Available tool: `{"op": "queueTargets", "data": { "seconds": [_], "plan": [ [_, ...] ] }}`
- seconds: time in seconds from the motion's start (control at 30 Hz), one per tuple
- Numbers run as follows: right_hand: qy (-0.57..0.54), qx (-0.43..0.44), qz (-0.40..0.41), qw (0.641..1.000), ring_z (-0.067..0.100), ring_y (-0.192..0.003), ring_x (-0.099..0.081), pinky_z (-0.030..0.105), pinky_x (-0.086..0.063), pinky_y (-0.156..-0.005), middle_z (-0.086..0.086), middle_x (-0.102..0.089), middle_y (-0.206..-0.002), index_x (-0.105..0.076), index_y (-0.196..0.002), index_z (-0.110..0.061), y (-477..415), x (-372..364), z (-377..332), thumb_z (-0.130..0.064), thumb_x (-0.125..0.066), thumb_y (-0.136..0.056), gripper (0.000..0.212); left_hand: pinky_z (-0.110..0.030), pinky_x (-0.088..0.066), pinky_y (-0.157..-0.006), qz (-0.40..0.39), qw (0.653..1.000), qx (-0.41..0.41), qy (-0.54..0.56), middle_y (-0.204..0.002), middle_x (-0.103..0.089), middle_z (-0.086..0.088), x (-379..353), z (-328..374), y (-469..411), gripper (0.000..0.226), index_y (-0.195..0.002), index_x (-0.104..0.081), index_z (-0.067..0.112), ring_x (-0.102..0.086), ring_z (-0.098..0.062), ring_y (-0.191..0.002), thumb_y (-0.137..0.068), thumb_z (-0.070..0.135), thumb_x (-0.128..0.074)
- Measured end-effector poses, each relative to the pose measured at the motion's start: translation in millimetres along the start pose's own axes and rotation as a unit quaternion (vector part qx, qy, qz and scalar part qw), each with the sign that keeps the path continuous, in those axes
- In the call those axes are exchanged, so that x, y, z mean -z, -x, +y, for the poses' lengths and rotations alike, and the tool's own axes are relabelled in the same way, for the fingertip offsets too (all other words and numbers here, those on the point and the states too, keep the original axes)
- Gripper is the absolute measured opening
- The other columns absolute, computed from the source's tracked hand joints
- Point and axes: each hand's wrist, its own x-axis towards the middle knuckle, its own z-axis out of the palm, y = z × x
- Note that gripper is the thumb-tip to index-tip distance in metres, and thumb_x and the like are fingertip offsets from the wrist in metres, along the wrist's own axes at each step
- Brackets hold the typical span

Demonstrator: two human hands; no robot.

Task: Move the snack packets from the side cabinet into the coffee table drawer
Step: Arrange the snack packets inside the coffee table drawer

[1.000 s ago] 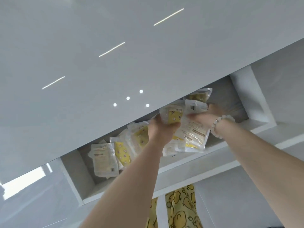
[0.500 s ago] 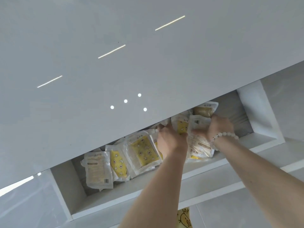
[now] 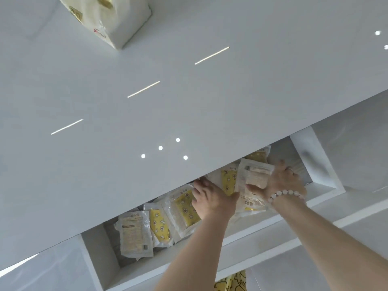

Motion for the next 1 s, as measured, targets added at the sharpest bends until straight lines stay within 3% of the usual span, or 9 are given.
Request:
{"op": "queueTargets", "data": {
  "seconds": [0.1, 0.2, 0.37, 0.47, 0.57, 0.67, 0.83, 1.0],
  "plan": [
    [0.009, 0.016, 0.022, 1.000, 0.026, -0.121, -0.047, 0.035, -0.049, -0.081, 0.010, -0.046, -0.131, -0.021, -0.136, -0.007, 37.4, 26.2, 0.9, -0.063, -0.060, -0.078, 0.089, -0.038, -0.027, -0.111, -0.068, 0.997, -0.045, -0.003, -0.150, -0.020, -0.011, 26.1, -5.8, 34.3, 0.086, -0.148, -0.013, 0.006, -0.020, -0.028, -0.140, -0.088, 0.053, -0.052],
    [0.010, 0.056, 0.044, 0.997, 0.022, -0.112, -0.056, 0.032, -0.049, -0.078, 0.005, -0.057, -0.120, -0.035, -0.127, -0.010, 82.6, 72.1, -7.8, -0.055, -0.048, -0.089, 0.060, -0.037, -0.036, -0.108, -0.086, 0.991, -0.096, 0.041, -0.149, -0.033, -0.008, 67.4, -9.3, 74.8, 0.073, -0.145, -0.026, 0.008, -0.036, -0.027, -0.135, -0.090, 0.049, -0.050],
    [0.004, 0.136, 0.125, 0.983, 0.020, -0.105, -0.057, 0.028, -0.042, -0.073, 0.003, -0.058, -0.115, -0.041, -0.123, -0.012, 173.7, 185.6, -20.3, -0.049, -0.040, -0.094, 0.047, -0.031, -0.035, -0.107, 0.077, 0.980, -0.184, 0.017, -0.144, -0.042, 0.001, 188.7, -18.3, 157.2, 0.057, -0.145, -0.027, 0.018, -0.043, -0.018, -0.130, -0.096, 0.042, -0.043],
    [0.020, 0.189, 0.211, 0.959, 0.020, -0.107, -0.052, 0.030, -0.042, -0.080, 0.003, -0.055, -0.116, -0.043, -0.123, -0.013, 229.7, 255.2, -33.6, -0.051, -0.037, -0.093, 0.049, -0.032, -0.035, -0.103, 0.210, 0.963, -0.168, -0.025, -0.142, -0.042, 0.001, 264.0, -31.4, 201.6, 0.048, -0.143, -0.028, 0.017, -0.041, -0.019, -0.130, -0.100, 0.039, -0.031],
    [0.009, 0.238, 0.267, 0.934, 0.020, -0.111, -0.049, 0.031, -0.040, -0.087, 0.004, -0.052, -0.120, -0.044, -0.124, -0.013, 280.5, 311.9, -49.2, -0.048, -0.034, -0.094, 0.047, -0.031, -0.037, -0.098, 0.287, 0.947, -0.135, -0.054, -0.137, -0.045, 0.002, 324.7, -48.3, 243.9, 0.044, -0.138, -0.033, 0.018, -0.042, -0.018, -0.127, -0.101, 0.039, -0.025],
    [0.050, 0.312, 0.312, 0.896, 0.022, -0.117, -0.044, 0.032, -0.037, -0.092, 0.004, -0.048, -0.127, -0.042, -0.128, -0.013, 328.7, 352.3, -73.3, -0.040, -0.031, -0.097, 0.042, -0.030, -0.038, -0.095, 0.352, 0.920, -0.133, -0.111, -0.131, -0.049, 0.002, 372.0, -76.6, 284.2, 0.042, -0.136, -0.035, 0.019, -0.045, -0.017, -0.124, -0.101, 0.038, -0.025],
    [0.077, 0.456, 0.378, 0.802, 0.023, -0.117, -0.045, 0.032, -0.037, -0.095, 0.005, -0.050, -0.127, -0.046, -0.127, -0.013, 411.1, 395.7, -135.4, -0.034, -0.033, -0.097, 0.039, -0.031, -0.036, -0.094, 0.441, 0.883, -0.125, -0.106, -0.130, -0.051, 0.000, 432.0, -142.2, 347.9, 0.041, -0.136, -0.039, 0.019, -0.045, -0.020, -0.123, -0.101, 0.036, -0.029],
    [0.111, 0.572, 0.384, 0.716, 0.024, -0.119, -0.044, 0.034, -0.035, -0.098, 0.005, -0.056, -0.126, -0.049, -0.126, -0.012, 487.8, 388.7, -209.7, -0.030, -0.032, -0.097, 0.038, -0.032, -0.038, -0.087, 0.498, 0.865, -0.021, -0.055, -0.121, -0.056, -0.002, 449.8, -230.3, 389.3, 0.036, -0.125, -0.046, 0.015, -0.049, -0.023, -0.116, -0.101, 0.036, -0.030]
  ]
}}
